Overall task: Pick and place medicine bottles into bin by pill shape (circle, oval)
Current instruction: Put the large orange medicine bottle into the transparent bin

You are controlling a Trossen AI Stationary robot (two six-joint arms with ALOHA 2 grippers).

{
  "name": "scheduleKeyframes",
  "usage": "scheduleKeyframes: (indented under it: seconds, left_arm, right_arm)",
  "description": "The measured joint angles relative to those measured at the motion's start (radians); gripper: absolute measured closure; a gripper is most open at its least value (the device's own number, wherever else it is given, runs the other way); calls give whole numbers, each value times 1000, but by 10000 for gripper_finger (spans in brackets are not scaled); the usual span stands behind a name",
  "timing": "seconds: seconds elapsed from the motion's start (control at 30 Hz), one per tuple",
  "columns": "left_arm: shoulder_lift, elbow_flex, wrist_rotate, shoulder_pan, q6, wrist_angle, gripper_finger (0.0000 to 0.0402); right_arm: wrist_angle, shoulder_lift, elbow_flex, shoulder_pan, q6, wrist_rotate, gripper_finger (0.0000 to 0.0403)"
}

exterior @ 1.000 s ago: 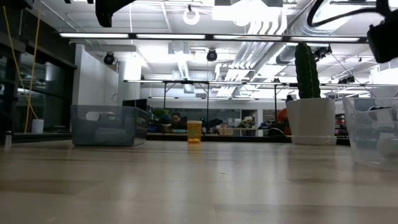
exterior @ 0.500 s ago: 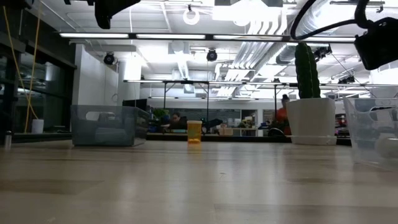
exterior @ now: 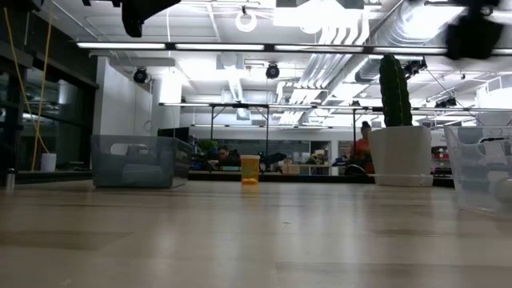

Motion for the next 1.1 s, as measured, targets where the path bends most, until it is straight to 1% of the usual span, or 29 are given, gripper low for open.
scheduleKeyframes:
  seconds: [0.07,0.13,0.2,0.27,0.37,0.5,0.57,0.7,0.8,0.87,0.93,1.03,1.1]
  left_arm:
    - [0,0,0,0,-7,-1,162]
    - [0,0,0,0,-34,-2,162]
    - [0,0,0,0,-55,-2,162]
    - [0,0,0,0,-61,-2,162]
    - [0,0,0,-1,-61,-3,162]
    - [0,0,3,-1,-28,-13,162]
    - [0,0,16,-2,11,-28,162]
    - [0,0,27,-2,63,-79,162]
    - [0,0,28,-2,63,-111,162]
    - [0,0,30,-2,63,-115,162]
    - [0,0,30,-2,63,-113,162]
    - [0,0,30,-2,47,-101,162]
    - [0,0,30,-2,16,-92,162]
  right_arm:
    - [35,0,49,-41,-113,98,155]
    - [100,0,78,-95,-218,170,155]
    - [184,2,77,-164,-302,223,155]
    - [297,3,44,-233,-373,256,155]
    - [551,4,-49,-334,-470,261,155]
    - [939,5,-170,-451,-549,208,155]
    - [1036,4,-198,-483,-615,208,155]
    - [1066,4,-206,-508,-794,209,155]
    - [1068,4,-204,-509,-837,209,155]
    - [1071,4,-204,-509,-835,208,155]
    - [1065,4,-204,-509,-796,212,155]
    - [1037,4,-203,-514,-702,268,155]
    - [975,15,-179,-534,-656,298,155]
